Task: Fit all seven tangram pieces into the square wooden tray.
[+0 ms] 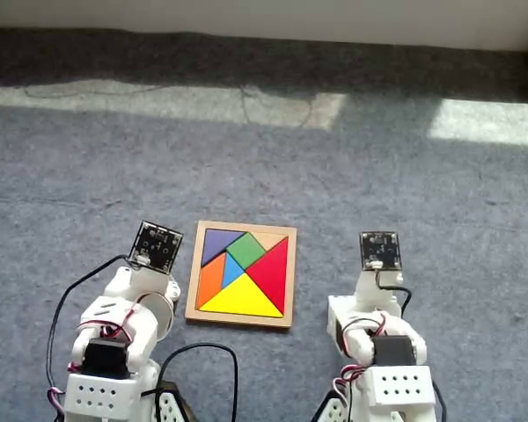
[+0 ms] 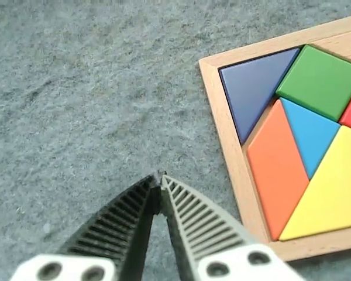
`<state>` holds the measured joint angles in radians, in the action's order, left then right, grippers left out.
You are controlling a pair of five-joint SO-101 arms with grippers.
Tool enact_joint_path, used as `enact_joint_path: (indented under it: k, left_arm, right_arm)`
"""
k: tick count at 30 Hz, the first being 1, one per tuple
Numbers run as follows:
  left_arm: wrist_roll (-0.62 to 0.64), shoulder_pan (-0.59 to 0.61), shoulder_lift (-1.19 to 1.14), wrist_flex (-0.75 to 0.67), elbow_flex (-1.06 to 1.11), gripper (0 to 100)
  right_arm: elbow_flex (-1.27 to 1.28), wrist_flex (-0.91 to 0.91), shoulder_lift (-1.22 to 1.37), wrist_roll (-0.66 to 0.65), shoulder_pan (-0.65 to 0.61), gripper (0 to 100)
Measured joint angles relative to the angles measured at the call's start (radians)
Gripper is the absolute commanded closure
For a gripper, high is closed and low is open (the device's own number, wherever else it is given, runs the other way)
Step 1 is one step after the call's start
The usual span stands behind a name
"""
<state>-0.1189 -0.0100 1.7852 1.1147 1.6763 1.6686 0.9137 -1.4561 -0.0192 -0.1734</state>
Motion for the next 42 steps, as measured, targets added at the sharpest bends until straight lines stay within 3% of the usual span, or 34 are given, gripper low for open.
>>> enact_joint_path:
  k: [4,10,42]
  left_arm:
    - [0.0,0.0,0.0,0.048,0.0,99]
    - [0.0,0.0,0.0,0.14,0.0,99]
    - [-0.002,0.0,0.0,0.141,0.0,99]
  right_arm:
    - [0.006,-0.086,0.0,0.005,-0.075,99.3]
    - [0.008,-0.104,0.0,0.005,-0.089,99.3]
    - [0.008,-0.107,0.0,0.005,-0.089,99.3]
